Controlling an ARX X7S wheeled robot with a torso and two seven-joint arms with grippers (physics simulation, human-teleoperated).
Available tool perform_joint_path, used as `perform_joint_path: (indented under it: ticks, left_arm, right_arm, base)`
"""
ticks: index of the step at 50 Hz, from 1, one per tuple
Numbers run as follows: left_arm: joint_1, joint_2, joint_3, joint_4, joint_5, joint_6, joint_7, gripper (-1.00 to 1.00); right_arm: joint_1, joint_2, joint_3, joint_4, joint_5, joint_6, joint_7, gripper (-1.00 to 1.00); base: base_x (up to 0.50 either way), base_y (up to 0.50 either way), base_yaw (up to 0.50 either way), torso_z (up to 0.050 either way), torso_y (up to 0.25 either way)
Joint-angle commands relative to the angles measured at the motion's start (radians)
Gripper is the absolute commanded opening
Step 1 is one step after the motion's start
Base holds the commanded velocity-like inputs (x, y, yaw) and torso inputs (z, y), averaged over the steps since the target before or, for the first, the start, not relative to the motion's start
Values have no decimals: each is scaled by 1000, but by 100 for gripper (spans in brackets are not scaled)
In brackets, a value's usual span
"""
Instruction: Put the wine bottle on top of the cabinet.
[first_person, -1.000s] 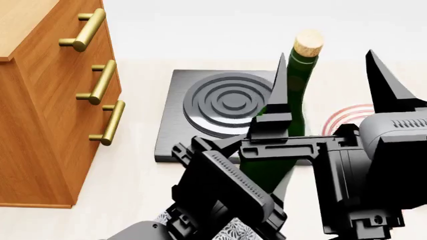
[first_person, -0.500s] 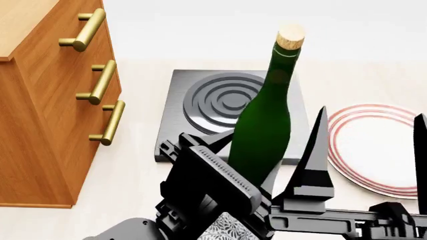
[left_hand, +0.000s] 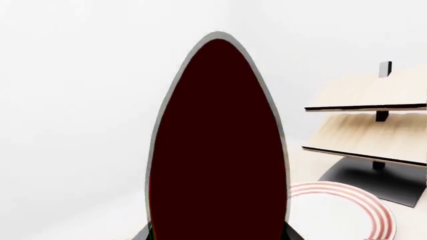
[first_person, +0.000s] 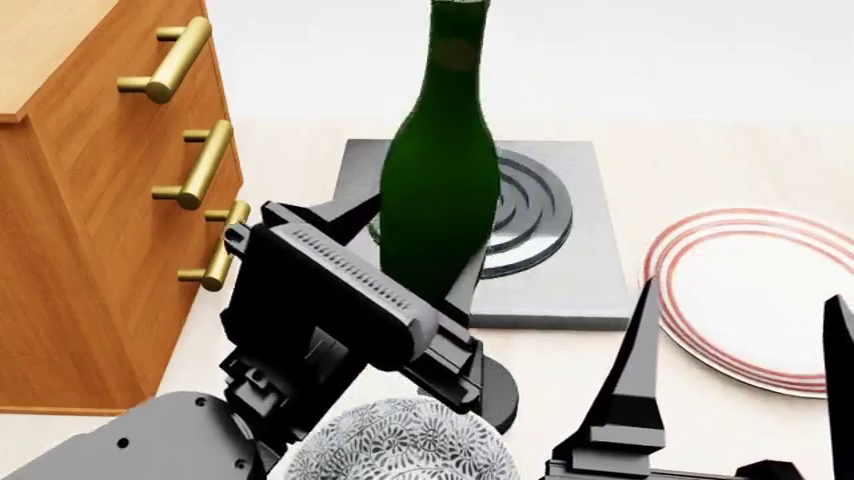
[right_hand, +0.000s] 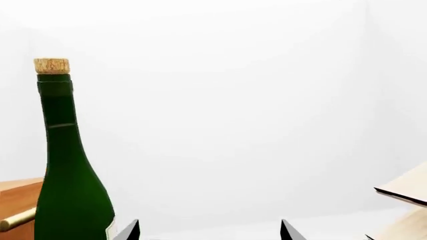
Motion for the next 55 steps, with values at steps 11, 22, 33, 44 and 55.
perform_joint_path:
  ticks: [11,22,33,44,55]
  left_arm:
    - [-197,-111,-146,118,-128,-180,-49,-100]
    - [-371,-117,-299,-86,-211,-221,-37,-100]
    - [-578,-143,-331,-381,-164,-241,21,-100]
    - [-726,-149,-320,-579,-111,-239,73,-100]
    - [-845,-183,-307,-662,-74,-280,85,-100]
  right_arm:
    - [-1,9,-14,-21,-11,8,6,100]
    - [-4,11,-3,-18,10,-3,4,100]
    - [-6,11,5,-8,21,-14,1,100]
    - [-5,9,-3,-1,14,-17,0,100]
    - [-11,11,-3,-2,12,-22,0,100]
  base:
    - [0,0,0,0,0]
    - [0,0,0,1,1]
    - [0,0,0,0,1]
    - [0,0,0,0,1]
    - [0,0,0,1,1]
